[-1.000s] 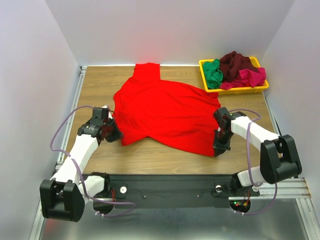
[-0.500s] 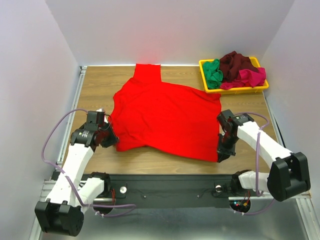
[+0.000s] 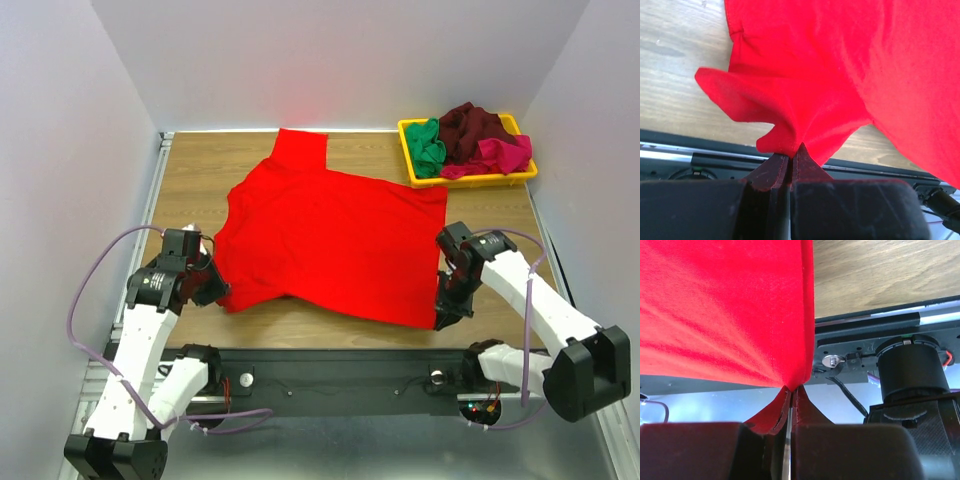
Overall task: Fold and stack the t-shirts
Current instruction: Fold the tshirt
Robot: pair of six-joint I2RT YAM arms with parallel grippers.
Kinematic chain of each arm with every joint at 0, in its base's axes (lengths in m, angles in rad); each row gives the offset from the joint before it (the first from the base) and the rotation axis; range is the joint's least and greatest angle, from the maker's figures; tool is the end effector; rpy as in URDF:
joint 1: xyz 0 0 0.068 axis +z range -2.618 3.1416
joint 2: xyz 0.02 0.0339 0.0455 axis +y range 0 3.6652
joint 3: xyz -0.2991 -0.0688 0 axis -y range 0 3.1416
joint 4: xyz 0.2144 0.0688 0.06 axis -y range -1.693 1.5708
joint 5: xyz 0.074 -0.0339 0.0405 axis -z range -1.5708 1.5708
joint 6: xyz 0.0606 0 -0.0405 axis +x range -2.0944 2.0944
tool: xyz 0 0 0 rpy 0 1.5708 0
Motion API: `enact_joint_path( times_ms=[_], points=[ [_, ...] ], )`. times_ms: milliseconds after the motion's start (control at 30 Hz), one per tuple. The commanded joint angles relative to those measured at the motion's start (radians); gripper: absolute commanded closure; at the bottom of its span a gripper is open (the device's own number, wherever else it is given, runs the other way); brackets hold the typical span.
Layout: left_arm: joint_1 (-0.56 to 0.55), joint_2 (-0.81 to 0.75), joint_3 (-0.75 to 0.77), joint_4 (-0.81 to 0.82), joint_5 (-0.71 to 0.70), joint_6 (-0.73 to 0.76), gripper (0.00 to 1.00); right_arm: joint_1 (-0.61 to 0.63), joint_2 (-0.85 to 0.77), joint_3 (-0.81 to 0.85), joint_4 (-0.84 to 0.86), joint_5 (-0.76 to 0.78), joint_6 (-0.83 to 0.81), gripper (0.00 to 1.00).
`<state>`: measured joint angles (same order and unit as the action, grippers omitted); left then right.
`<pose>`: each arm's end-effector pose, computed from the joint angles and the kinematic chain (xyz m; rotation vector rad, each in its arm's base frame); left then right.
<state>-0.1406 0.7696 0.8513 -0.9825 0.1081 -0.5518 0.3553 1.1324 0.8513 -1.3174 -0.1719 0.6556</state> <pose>0.0955 -0.0201 0.2937 -0.4669 2.4706 -0.4249 0.1014 0.0487 0.2488 -0.4564 -2.9925 -0.2079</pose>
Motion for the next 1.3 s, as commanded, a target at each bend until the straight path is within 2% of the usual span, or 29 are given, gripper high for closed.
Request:
enact_joint_path(
  times_ms=[0, 167, 333, 500, 633, 967, 1267],
  points=[
    [-0.002, -0.003, 0.069, -0.044, -0.036, -0.01, 1.0, 0.01, 0.041, 0.06, -0.063, 0.002, -0.005, 1.0],
    [-0.002, 0.115, 0.094, 0.077, -0.025, 0.072, 1.0, 0.01, 0.099, 0.08, 0.044, 0.057, -0.002, 1.0],
    [-0.002, 0.238, 0.189, 0.188, -0.082, 0.176, 1.0, 0.01, 0.156, 0.054, 0.168, 0.064, 0.004, 1.0],
    [-0.007, 0.388, 0.273, 0.281, -0.039, 0.298, 1.0, 0.004, 0.211, 0.078, 0.193, 0.158, -0.023, 1.0],
    [-0.028, 0.518, 0.339, 0.349, -0.067, 0.372, 1.0, -0.012, 0.25, 0.097, 0.225, 0.199, -0.043, 1.0],
    [-0.117, 0.767, 0.5, 0.37, -0.166, 0.489, 1.0, -0.081, 0.388, 0.258, 0.267, 0.267, -0.111, 1.0],
    [-0.168, 0.878, 0.623, 0.39, -0.248, 0.526, 1.0, -0.127, 0.519, 0.334, 0.305, 0.264, -0.185, 1.0]
  ],
)
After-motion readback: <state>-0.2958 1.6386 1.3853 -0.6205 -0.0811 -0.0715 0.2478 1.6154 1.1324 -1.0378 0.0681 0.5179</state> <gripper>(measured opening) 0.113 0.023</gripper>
